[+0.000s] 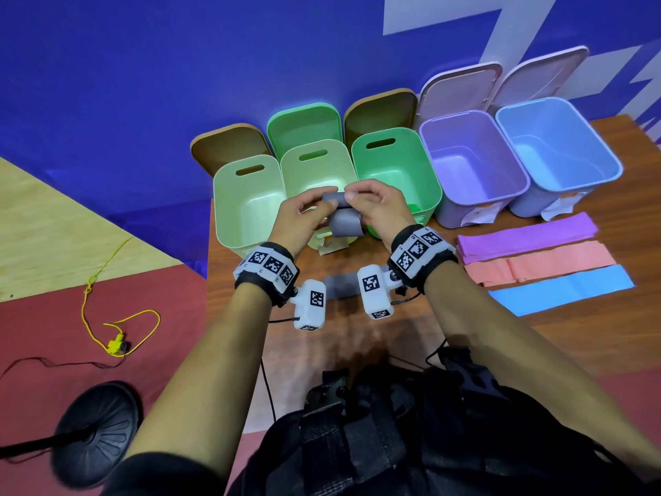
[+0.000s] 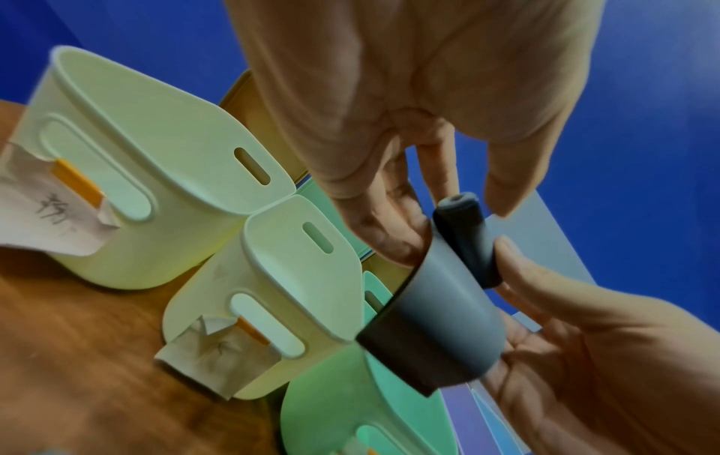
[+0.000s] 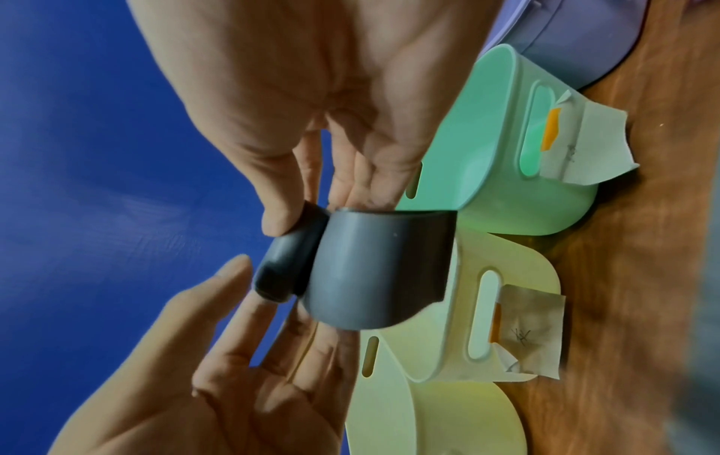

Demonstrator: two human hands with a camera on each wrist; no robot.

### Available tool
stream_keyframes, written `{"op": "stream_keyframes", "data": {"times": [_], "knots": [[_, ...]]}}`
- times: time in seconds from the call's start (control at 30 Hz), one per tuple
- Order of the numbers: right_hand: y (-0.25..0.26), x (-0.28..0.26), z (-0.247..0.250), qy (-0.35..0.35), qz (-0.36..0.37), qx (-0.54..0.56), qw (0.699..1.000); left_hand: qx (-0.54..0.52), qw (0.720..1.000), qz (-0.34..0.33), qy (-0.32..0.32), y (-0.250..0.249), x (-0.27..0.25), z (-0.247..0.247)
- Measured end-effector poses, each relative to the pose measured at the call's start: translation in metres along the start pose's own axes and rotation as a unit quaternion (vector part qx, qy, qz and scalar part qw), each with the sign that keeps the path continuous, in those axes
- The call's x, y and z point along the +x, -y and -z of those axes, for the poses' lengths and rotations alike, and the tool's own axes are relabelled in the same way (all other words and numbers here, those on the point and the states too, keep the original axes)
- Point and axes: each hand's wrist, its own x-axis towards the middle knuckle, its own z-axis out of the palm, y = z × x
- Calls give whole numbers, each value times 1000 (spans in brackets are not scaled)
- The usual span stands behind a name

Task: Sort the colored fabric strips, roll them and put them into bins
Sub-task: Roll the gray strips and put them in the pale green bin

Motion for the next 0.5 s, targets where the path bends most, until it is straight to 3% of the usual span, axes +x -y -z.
{"op": "stream_keyframes", "data": {"times": [0.13, 0.37, 0.5], "knots": [[0, 2, 0, 5, 17, -3, 1000, -4, 1000, -1, 5, -1, 0, 3], [2, 2, 0, 14, -26, 18, 999, 10, 1000, -22, 2, 0, 0, 5], [2, 4, 1, -7, 16, -19, 1000, -5, 1000, 10, -18, 1, -1, 1]]}}
